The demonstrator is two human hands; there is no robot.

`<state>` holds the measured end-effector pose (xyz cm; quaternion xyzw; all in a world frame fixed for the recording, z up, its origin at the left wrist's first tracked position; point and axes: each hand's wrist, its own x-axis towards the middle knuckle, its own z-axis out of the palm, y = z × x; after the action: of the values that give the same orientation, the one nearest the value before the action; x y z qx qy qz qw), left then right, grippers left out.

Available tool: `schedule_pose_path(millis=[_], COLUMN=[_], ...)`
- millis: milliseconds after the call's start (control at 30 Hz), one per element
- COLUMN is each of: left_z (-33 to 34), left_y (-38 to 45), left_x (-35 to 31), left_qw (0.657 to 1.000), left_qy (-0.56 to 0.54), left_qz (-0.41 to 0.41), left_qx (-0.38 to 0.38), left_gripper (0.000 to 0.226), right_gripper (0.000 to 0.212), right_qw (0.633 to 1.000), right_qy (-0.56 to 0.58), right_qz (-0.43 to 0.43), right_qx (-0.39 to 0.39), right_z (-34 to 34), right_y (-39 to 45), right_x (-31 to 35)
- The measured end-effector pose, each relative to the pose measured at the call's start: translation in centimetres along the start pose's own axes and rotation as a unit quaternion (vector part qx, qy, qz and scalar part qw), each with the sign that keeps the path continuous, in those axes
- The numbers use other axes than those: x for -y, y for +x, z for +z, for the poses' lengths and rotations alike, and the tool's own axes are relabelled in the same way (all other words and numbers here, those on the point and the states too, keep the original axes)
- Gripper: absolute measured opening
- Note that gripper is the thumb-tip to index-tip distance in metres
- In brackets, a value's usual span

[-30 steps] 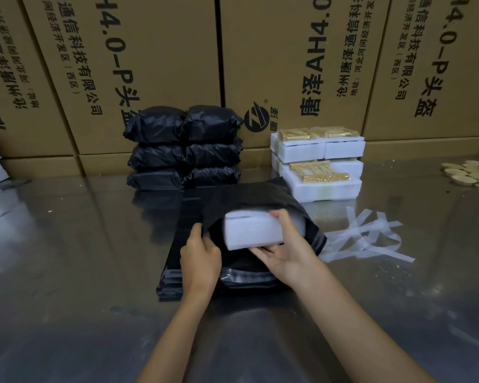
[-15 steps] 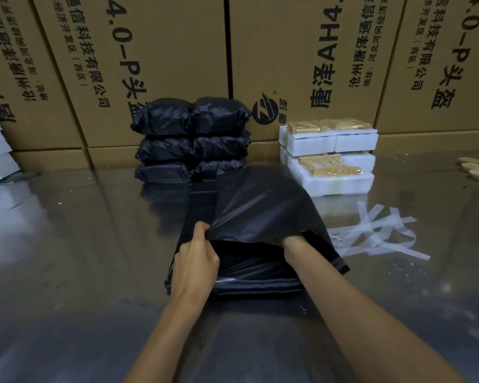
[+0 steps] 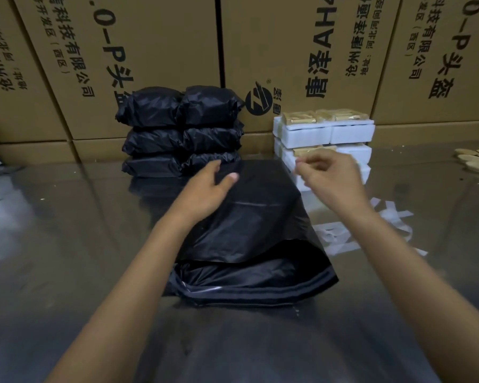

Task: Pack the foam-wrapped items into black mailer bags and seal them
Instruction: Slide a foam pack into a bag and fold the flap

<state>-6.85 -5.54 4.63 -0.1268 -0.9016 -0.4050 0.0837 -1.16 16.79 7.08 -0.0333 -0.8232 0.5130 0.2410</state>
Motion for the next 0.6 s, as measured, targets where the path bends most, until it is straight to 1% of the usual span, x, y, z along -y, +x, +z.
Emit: schedule_pose_path(millis=[33, 67, 100, 133, 167, 200, 267, 333, 400, 500, 600], left_z=[1.3, 2.6, 4.0, 5.1, 6.0, 6.5, 6.7, 6.8, 7.1, 7.5, 7.2], left_y=[1.2, 2.1, 2.6, 2.9, 3.0, 2.9, 2.5, 1.3, 0.1, -0.5, -1.1], left_x=[-0.1, 0.2, 1.0, 2.1, 3.2, 4.1, 5.7, 7.2, 8.3, 7.9, 7.4], left_qw=[0.999, 0.995, 0.991, 0.987, 0.984, 0.985, 0.985, 0.981, 0.979, 0.979, 0.977], left_qy=[-0.010, -0.006, 0.005, 0.012, 0.014, 0.020, 0.057, 0.119, 0.162, 0.172, 0.178], left_qz=[-0.020, -0.045, -0.069, -0.091, -0.106, -0.107, -0.077, -0.024, 0.014, 0.004, -0.006], left_qx=[0.046, 0.086, 0.117, 0.134, 0.139, 0.137, 0.145, 0.151, 0.119, 0.111, 0.119], left_gripper=[0.081, 0.091, 0.095, 0.095, 0.093, 0.090, 0.088, 0.085, 0.081, 0.078, 0.078], right_gripper=[0.038, 0.056, 0.070, 0.078, 0.084, 0.088, 0.095, 0.097, 0.091, 0.081, 0.079], right_qw=[0.999, 0.996, 0.993, 0.990, 0.989, 0.985, 0.975, 0.969, 0.967, 0.964, 0.964], right_qy=[-0.048, -0.072, -0.071, -0.078, -0.101, -0.146, -0.213, -0.235, -0.237, -0.251, -0.246], right_qz=[-0.006, 0.002, 0.020, 0.032, 0.025, 0.011, -0.014, -0.035, -0.059, -0.081, -0.069], right_qx=[0.004, 0.045, 0.088, 0.111, 0.107, 0.088, 0.060, 0.069, 0.065, 0.045, 0.066], right_z=[1.2, 2.4, 3.7, 4.8, 5.8, 6.4, 6.7, 6.4, 6.2, 6.2, 5.6], right_y=[0.8, 1.2, 1.2, 1.1, 1.1, 1.2, 1.4, 1.0, 0.1, -0.2, -0.7], right_x=[-1.3, -3.2, -5.1, -6.9, -8.6, -10.0, -11.4, -12.3, -12.9, -13.0, -12.6])
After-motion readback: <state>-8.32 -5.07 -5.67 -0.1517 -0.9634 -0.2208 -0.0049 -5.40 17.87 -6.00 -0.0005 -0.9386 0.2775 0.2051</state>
